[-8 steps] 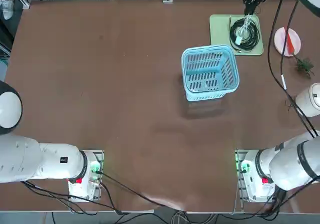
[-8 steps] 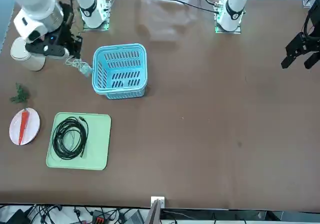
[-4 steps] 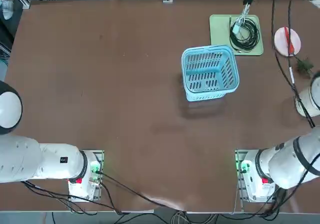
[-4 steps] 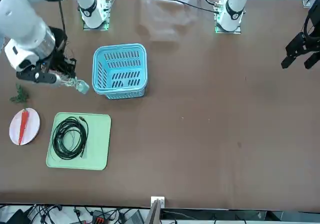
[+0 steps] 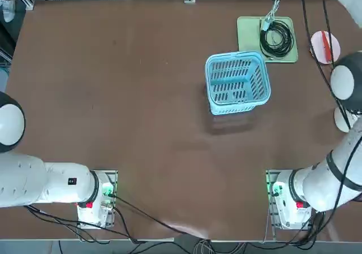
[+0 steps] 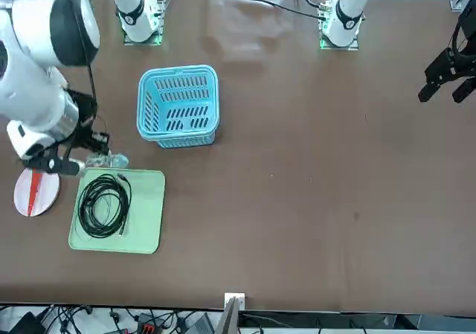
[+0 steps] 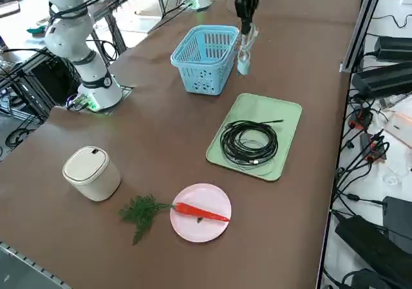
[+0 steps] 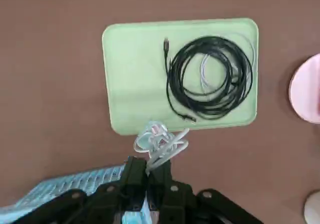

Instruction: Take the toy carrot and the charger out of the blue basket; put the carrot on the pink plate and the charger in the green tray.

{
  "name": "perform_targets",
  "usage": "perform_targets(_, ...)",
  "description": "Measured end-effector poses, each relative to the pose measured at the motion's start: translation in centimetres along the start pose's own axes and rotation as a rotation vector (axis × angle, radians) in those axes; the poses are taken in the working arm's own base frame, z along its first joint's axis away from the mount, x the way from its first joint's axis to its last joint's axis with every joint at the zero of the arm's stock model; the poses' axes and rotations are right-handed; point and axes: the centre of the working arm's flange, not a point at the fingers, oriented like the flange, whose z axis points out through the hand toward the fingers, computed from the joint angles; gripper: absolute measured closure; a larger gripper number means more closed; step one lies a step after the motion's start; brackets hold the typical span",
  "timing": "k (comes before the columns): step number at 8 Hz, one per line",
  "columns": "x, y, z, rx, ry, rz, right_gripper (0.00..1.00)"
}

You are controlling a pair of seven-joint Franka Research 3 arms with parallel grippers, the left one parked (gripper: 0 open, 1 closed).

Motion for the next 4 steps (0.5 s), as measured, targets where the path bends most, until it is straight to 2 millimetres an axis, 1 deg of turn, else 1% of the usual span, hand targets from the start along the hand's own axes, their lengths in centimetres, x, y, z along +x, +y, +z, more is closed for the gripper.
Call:
perform_targets(2, 2.5, 0.5, 4.4, 0.009, 0.007, -0.029, 0.94)
perform_targets(4, 3.7, -0.3, 7.8, 0.019, -0.012, -0.051, 0.94)
